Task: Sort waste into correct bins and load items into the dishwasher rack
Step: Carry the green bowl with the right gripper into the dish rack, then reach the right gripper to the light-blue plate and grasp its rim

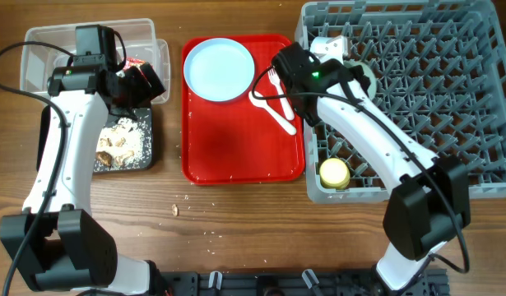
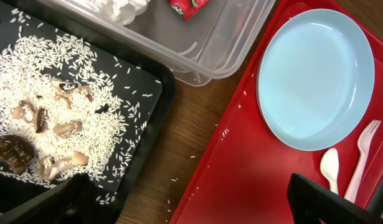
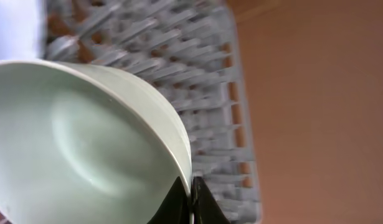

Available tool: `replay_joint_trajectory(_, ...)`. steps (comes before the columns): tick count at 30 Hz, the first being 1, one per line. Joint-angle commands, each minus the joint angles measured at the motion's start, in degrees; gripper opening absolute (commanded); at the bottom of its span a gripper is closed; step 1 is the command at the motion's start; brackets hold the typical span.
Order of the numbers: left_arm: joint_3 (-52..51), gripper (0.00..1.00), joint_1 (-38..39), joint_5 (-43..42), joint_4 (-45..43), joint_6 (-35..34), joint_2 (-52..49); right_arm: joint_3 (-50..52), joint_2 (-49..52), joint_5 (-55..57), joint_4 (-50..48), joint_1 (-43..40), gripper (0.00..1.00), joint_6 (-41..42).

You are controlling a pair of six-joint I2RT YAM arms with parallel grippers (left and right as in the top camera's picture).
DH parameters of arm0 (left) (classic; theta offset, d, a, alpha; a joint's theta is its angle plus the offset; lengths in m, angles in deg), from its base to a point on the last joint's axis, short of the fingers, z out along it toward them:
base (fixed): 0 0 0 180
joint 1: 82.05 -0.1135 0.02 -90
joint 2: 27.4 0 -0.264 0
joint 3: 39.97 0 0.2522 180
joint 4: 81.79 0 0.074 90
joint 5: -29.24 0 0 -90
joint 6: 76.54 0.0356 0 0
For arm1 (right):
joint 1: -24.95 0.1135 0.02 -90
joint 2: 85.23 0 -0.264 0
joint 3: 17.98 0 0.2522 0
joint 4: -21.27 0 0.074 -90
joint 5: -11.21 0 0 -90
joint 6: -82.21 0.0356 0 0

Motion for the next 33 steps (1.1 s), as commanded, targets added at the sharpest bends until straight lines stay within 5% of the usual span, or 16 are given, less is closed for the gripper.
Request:
replay_joint_trajectory(1,0.3,1.0,-0.3,0.3,0.0,0.0,0.0,-0.1,0.9,13.5,-0.7,0.0,0.04,-0.1)
replay_joint_trajectory(6,0.3,1.0,-0.3,0.3,0.0,0.0,0.0,0.6,0.9,4.6,-3.9,0.0,0.04,0.0)
replay_joint_trajectory(29,0.3,1.0,-0.3,0.3,0.0,0.0,0.0,8.3,1.0,2.0,-6.6,3.1,0.05,-0.3)
replay_joint_trajectory(33,0.3,1.0,-0.3,0.3,0.0,0.0,0.0,8.3,1.0,1.7,-6.3,5.6,0.2,-1.3)
